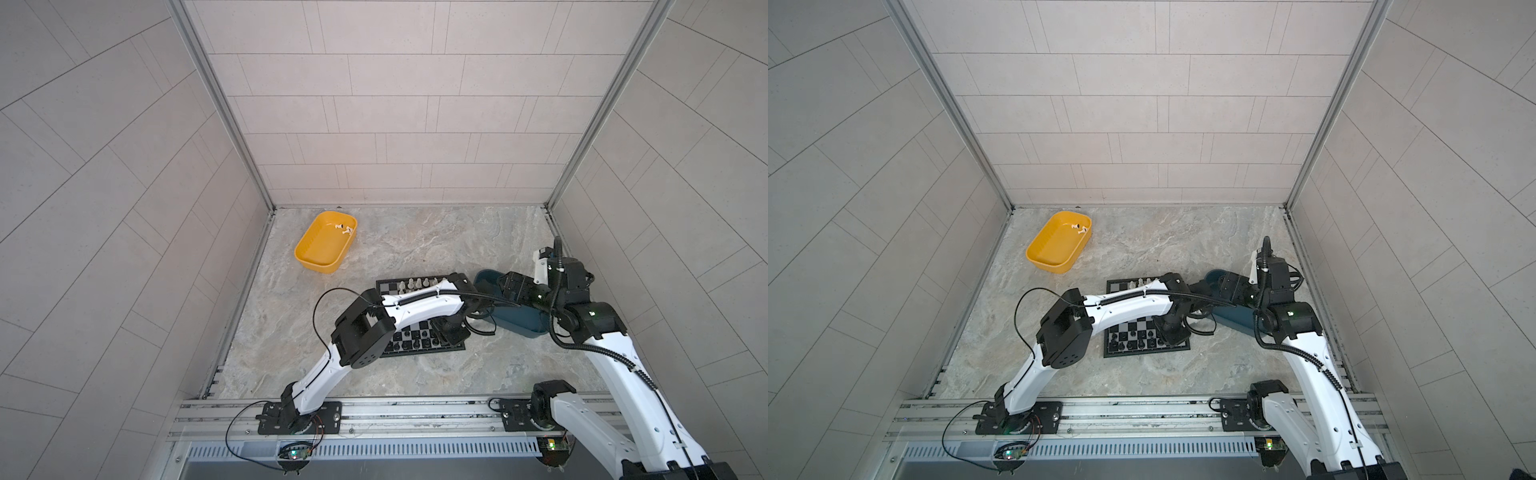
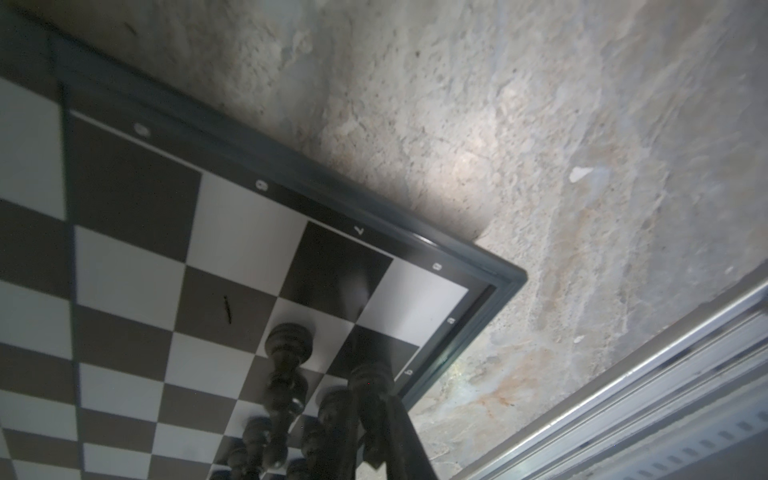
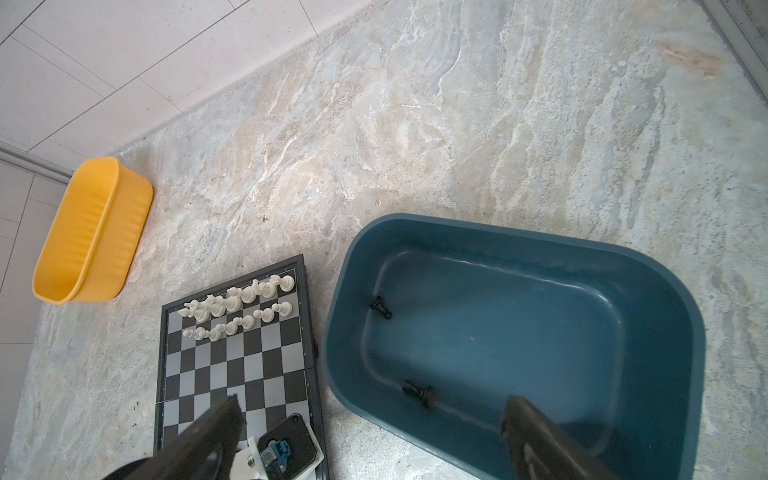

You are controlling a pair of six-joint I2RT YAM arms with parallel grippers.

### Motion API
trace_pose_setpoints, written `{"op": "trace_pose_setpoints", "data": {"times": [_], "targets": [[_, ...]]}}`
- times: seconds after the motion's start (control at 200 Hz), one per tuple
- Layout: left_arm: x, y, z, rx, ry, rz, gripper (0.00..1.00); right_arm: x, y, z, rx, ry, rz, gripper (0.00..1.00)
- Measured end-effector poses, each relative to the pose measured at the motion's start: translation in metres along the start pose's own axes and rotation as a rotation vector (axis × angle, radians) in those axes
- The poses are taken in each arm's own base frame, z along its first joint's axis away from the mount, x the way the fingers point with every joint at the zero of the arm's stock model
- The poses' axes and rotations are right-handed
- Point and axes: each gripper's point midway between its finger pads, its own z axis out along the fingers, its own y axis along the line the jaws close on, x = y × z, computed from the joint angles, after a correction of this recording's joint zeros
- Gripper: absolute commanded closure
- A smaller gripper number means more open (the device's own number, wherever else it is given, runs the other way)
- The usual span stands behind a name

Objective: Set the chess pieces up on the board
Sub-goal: 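Open and raise the left gripper while the right gripper lowers into the teal tub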

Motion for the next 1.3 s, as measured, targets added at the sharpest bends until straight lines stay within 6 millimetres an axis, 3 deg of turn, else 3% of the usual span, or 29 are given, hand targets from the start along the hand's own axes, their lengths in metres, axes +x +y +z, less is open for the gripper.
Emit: {"op": "trace_pose_setpoints", "data": {"times": [0.35, 0.635, 0.806, 0.936, 1.096, 1.206, 1.301], "targets": [[-0.005, -0.001, -0.001, 0.003, -0.015, -0.005, 0.85, 0.000, 0.000, -0.001, 0.001, -0.002, 0.000, 0.01], [-0.005, 0.002, 0.000, -0.012, -0.014, -0.022, 0.64, 0.000, -0.001, -0.001, 0.003, -0.001, 0.001, 0.02], [-0.008, 0.003, -0.008, -0.020, -0.037, -0.026, 0.59, -0.001, -0.004, 0.000, 0.023, -0.008, 0.012, 0.06], [-0.016, 0.002, -0.039, -0.021, -0.123, -0.026, 0.55, -0.003, -0.013, 0.005, 0.060, 0.000, 0.049, 0.20], [-0.015, 0.005, -0.119, 0.006, -0.345, -0.045, 0.43, -0.005, -0.033, 0.029, 0.133, 0.043, 0.119, 0.62], [0.007, 0.020, -0.176, 0.052, -0.548, -0.095, 0.27, -0.005, -0.040, 0.061, 0.165, 0.081, 0.162, 0.75], [0.035, 0.045, -0.196, 0.072, -0.681, -0.171, 0.05, 0.003, -0.050, 0.095, 0.200, 0.144, 0.184, 0.81]]}}
